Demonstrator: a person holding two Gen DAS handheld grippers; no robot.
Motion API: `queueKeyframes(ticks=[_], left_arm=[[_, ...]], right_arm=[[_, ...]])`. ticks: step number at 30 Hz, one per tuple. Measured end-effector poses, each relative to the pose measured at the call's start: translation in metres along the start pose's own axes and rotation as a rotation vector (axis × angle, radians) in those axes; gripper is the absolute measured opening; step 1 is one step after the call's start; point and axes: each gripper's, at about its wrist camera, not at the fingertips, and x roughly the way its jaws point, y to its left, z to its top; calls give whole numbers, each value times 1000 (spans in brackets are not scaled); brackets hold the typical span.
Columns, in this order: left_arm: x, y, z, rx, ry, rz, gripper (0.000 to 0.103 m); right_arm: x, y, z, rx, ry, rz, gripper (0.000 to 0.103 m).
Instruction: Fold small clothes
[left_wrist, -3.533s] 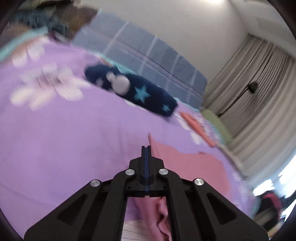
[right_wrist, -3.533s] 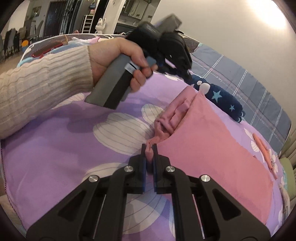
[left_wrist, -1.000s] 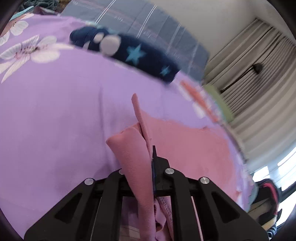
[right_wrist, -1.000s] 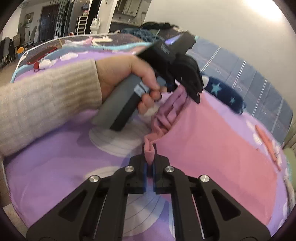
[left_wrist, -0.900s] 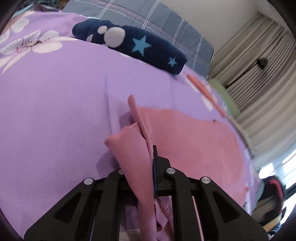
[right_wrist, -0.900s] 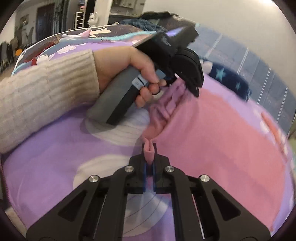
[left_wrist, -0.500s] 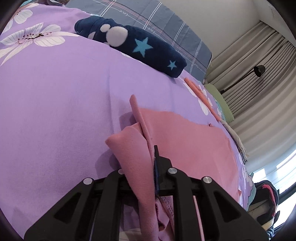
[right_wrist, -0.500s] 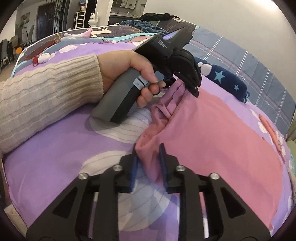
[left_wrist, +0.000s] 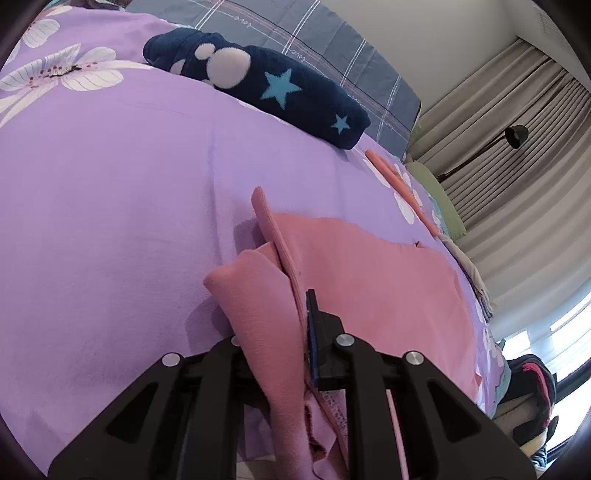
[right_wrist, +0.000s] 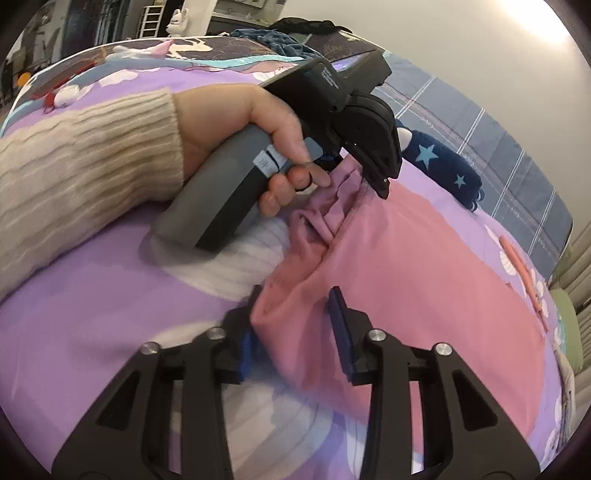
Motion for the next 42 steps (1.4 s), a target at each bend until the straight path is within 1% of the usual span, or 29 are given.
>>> queueKeyframes(ticks=[1, 2, 4, 6, 8, 10, 13, 15, 18, 20, 24, 26, 28, 32, 35, 37, 38, 40, 41, 42], left_arm=[[1, 0, 1, -1, 2, -1, 14], [1, -1, 2, 0, 4, 6, 14], [0, -6, 2, 19, 3, 26, 13], [-1, -14, 3, 48, 0, 54, 12], [-3, -21, 6, 60, -6, 66, 11], [-7, -32, 11, 65, -16, 56, 11], [-12, -57, 19, 102, -29, 60, 11], [-14, -75, 23, 129, -34, 64, 11], [-13, -103, 27, 164, -44, 72, 11], [-10, -119, 28, 172, -48, 72, 11], [5, -164, 28, 210, -47, 71, 11], [18, -192, 27, 247, -42, 73, 11], [32, -214, 26, 274, -35, 80, 10], [76, -266, 20, 339, -1, 88, 10], [105, -295, 15, 377, 24, 78, 10], [132, -319, 9, 422, 60, 83, 10], [140, -325, 7, 438, 73, 93, 10], [166, -337, -1, 481, 113, 154, 10], [181, -341, -5, 490, 136, 185, 10], [188, -342, -7, 494, 150, 195, 10]], right_arm=[[1, -1, 1, 8, 4, -7, 12], [2, -3, 2, 26, 7, -10, 6], [-1, -11, 3, 69, -3, 21, 6], [-10, -22, 3, 121, -37, 41, 5], [-23, -30, 2, 146, -83, 30, 5], [-34, -38, 0, 162, -117, 14, 5], [-52, -63, -8, 235, -159, 11, 5], [-60, -86, -15, 312, -167, 48, 5], [-70, -123, -33, 452, -172, 140, 5], [-75, -143, -46, 510, -184, 157, 5], [-88, -177, -72, 590, -225, 157, 5], [-95, -194, -91, 648, -245, 176, 5], [-98, -213, -110, 700, -260, 177, 5], [-106, -248, -146, 796, -287, 152, 5], [-109, -275, -178, 885, -294, 125, 5], [-109, -290, -198, 935, -289, 99, 5], [-110, -295, -207, 952, -284, 93, 5], [-109, -302, -222, 984, -267, 97, 5], [-106, -306, -231, 1008, -256, 117, 5], [-103, -308, -236, 1019, -251, 127, 5]])
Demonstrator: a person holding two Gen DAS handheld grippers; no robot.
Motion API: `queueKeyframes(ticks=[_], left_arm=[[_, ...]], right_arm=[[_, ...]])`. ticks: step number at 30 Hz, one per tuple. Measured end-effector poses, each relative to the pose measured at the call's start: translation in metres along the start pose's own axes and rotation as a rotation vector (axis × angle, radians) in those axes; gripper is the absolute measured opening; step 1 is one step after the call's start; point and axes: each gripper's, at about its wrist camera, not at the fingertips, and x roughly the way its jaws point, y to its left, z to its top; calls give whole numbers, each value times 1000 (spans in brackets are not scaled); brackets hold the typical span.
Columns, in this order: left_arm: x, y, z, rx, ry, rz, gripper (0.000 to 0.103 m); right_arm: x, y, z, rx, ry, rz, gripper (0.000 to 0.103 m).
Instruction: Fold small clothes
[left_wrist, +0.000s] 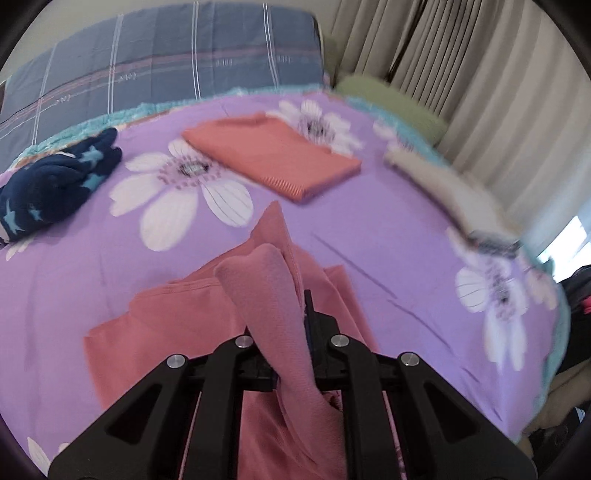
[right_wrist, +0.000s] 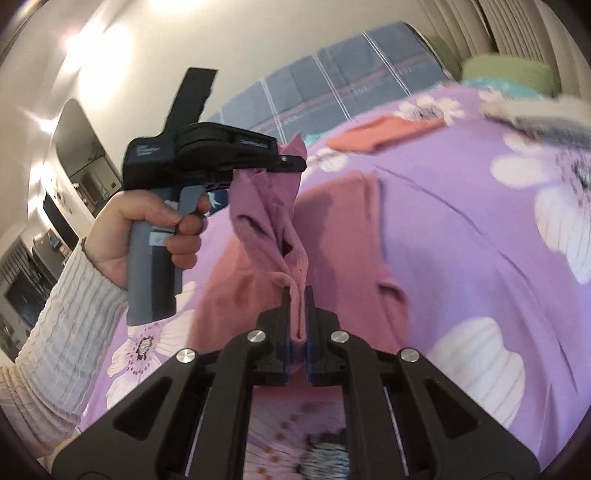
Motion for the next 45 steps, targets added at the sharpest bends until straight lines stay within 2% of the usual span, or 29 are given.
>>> queueKeyframes(ticks=[3, 8, 11, 16, 22, 24, 25, 28, 29, 32, 34, 36, 41, 45], left_arm=[[19, -10, -2, 24, 32, 14, 10], [25, -21, -4, 94, 42, 65, 10], [28, -22, 0, 79, 38, 73, 10], [35, -36, 2, 112, 34, 108, 9], [37, -42, 4, 86, 24, 99, 10], [40, -46, 2, 117, 24, 95, 25], [38, -46, 0, 128, 31, 85, 40], [14, -46, -6, 155, -15, 104, 52], [2, -46, -9, 169, -41, 111, 62], [-53, -36, -35, 212, -145, 130, 75], [-77, -27, -57, 226, -169, 149, 80], [-98, -17, -89, 235, -174, 184, 80], [-126, -1, -167, 230, -121, 164, 80], [-124, -1, -213, 207, -30, 90, 80]], right_arm=[[1, -12, -7, 24, 14, 15, 5], [1, -18, -9, 45, 17, 48, 5], [2, -23, -7, 66, 12, 61, 5], [-6, -22, -7, 91, -17, 80, 5], [-18, -18, -5, 87, -47, 71, 5], [-13, -23, -7, 101, -22, 50, 5], [-9, -27, -7, 116, -6, 40, 5], [1, -42, -14, 186, 48, 50, 5], [2, -45, -16, 202, 55, 58, 5], [6, -49, -17, 225, 65, 71, 6], [6, -48, -18, 218, 66, 68, 6], [6, -47, -18, 217, 68, 67, 6], [9, -49, -15, 222, 73, 66, 6], [6, -45, -5, 246, 85, 73, 5]])
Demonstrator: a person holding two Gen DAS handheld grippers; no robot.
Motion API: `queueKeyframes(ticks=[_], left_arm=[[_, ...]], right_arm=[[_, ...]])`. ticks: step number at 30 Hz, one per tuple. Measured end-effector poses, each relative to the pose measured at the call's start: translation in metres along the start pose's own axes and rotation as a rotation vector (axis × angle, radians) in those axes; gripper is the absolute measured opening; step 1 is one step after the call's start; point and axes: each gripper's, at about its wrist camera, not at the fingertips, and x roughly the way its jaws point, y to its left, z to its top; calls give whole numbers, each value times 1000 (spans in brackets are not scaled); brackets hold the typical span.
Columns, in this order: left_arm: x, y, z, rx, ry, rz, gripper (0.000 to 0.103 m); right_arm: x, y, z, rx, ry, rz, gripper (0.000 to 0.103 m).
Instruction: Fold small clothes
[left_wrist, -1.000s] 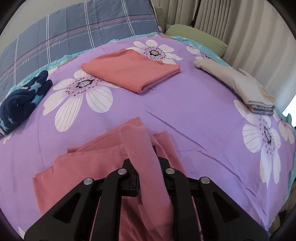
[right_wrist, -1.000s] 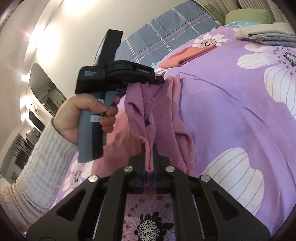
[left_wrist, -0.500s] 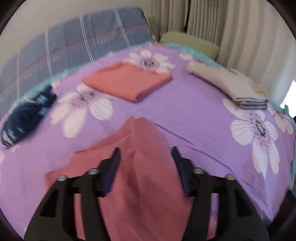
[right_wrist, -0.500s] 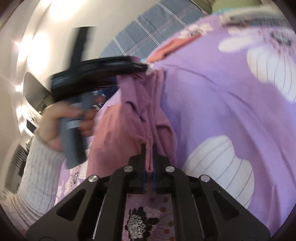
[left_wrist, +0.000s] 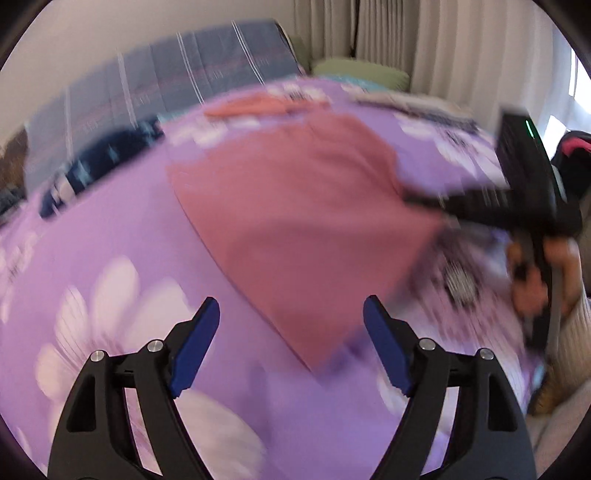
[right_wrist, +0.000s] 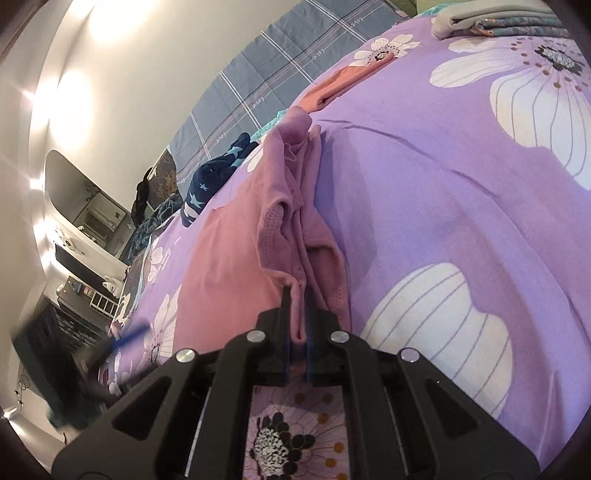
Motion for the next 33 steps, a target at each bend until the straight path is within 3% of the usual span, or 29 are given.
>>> queueKeyframes(ticks=[2, 5, 7, 10, 16, 19, 20, 21, 23, 24, 25, 26, 28, 30, 33], left_arm=[[5, -3, -7, -12, 12, -7, 80], [15, 0, -7, -33, 22, 55, 80], [17, 4, -7, -66, 17, 80, 80], [19, 15, -9, -130, 16, 126, 80], [14, 18, -24, -115, 15, 197, 82], [7, 18, -31, -103, 19, 212, 82], [4, 17, -32, -97, 23, 211, 80], [1, 16, -34, -88, 26, 205, 78], [-10, 14, -35, -83, 23, 126, 49], [-14, 14, -35, -90, 18, 90, 40], [-22, 15, -32, -107, 2, 15, 23], [-28, 14, -28, -115, -16, -36, 15], [-33, 11, -19, -106, -57, -79, 15], [-27, 5, -8, -75, -88, -83, 15], [15, 2, -5, -68, 3, -82, 15]], right_arm=[[-13, 13, 13, 25, -17, 89, 5], [-31, 35, 25, -16, -69, 122, 5], [-33, 44, 26, -54, -86, 74, 5], [-24, 37, 18, -20, -46, 37, 5], [1, -8, -3, 48, 38, -127, 7], [-7, -14, -5, 75, 35, -121, 7], [-15, -7, -2, 49, 6, -165, 15], [-24, 3, 0, 1, -42, -219, 15], [-39, 25, 4, -112, -118, -256, 15], [-41, 31, 5, -144, -132, -240, 15], [-43, 37, 5, -181, -139, -207, 15], [-42, 48, 4, -228, -129, -158, 15], [-32, 60, 0, -287, -94, -98, 15], [-11, 65, -5, -310, -48, -104, 15], [17, 43, -7, -258, 11, -215, 15]])
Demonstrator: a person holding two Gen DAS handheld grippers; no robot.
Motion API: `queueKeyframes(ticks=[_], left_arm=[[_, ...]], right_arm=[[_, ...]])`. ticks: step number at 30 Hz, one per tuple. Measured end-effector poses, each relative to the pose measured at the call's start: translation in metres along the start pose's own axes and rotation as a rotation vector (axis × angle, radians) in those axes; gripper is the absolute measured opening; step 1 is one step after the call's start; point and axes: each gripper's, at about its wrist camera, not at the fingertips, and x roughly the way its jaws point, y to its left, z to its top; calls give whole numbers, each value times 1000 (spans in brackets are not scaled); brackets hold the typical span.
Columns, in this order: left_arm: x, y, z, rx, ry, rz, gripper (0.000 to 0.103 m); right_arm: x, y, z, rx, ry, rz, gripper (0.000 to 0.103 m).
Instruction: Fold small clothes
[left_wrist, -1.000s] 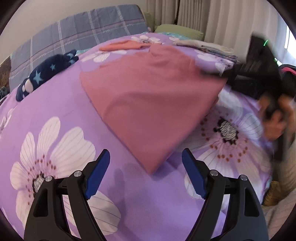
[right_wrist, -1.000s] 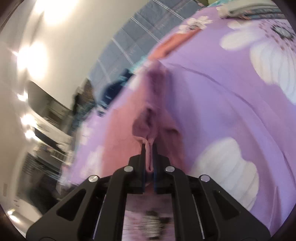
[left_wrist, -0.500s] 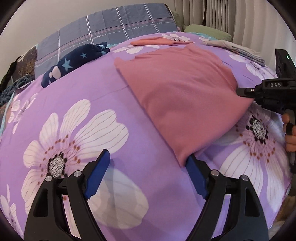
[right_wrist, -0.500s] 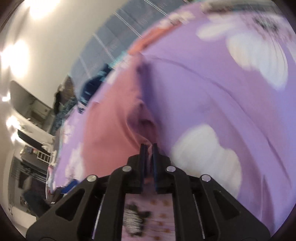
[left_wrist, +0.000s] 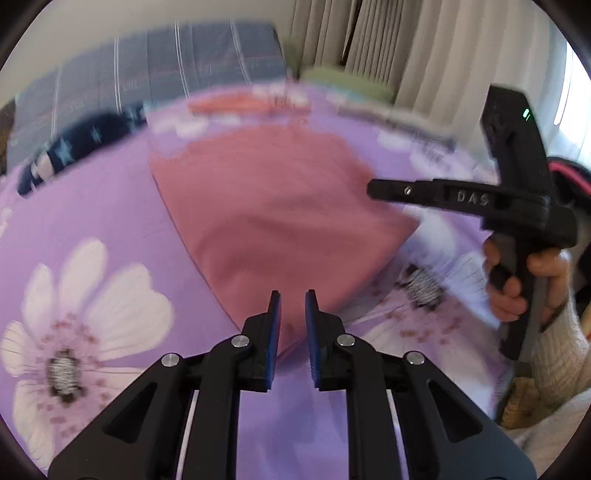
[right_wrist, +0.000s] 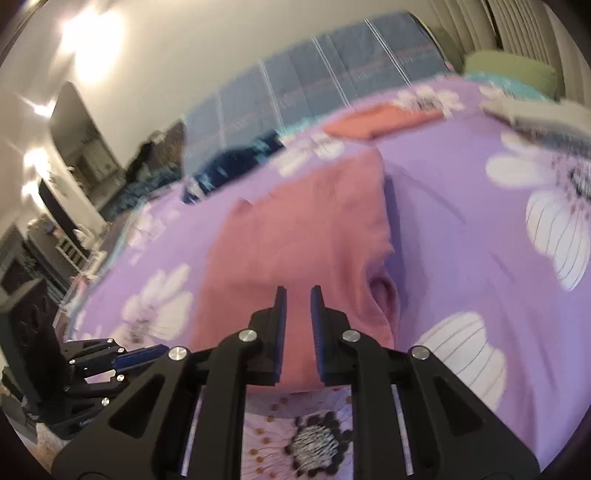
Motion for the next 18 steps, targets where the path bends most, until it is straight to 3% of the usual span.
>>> queueKeyframes(ticks=[1, 2, 4, 6, 9, 10, 12, 15, 16, 18], left_arm=[[12, 0, -4, 3, 27, 17, 15], [15, 0, -7, 8, -1, 12, 15], [10, 0, -8, 7, -7, -2, 16], [8, 3, -7, -7, 2, -23, 17], [0, 4, 1, -11, -9, -38, 24], [-4, 5, 6, -10, -30, -31, 31], [-8, 10, 19, -12, -67, -20, 37], [-3, 23, 41, -29, -86, 35, 47], [-1, 30, 46, -42, -97, 55, 57], [7, 52, 60, -103, -110, 101, 60]], right_arm=[[13, -13, -4, 33, 38, -64, 6], [15, -23, -8, 65, 46, -44, 0], [11, -32, -8, 104, 49, 10, 0], [3, -26, -2, 75, 51, -5, 0], [-13, -14, 15, 12, -8, 38, 12], [-16, -9, 23, -13, -28, 47, 15], [-20, 1, 42, -76, -75, 18, 21], [-4, -3, 72, -78, -79, -14, 30], [6, -10, 87, -54, -59, -1, 40], [24, -18, 106, -24, -32, 3, 48]])
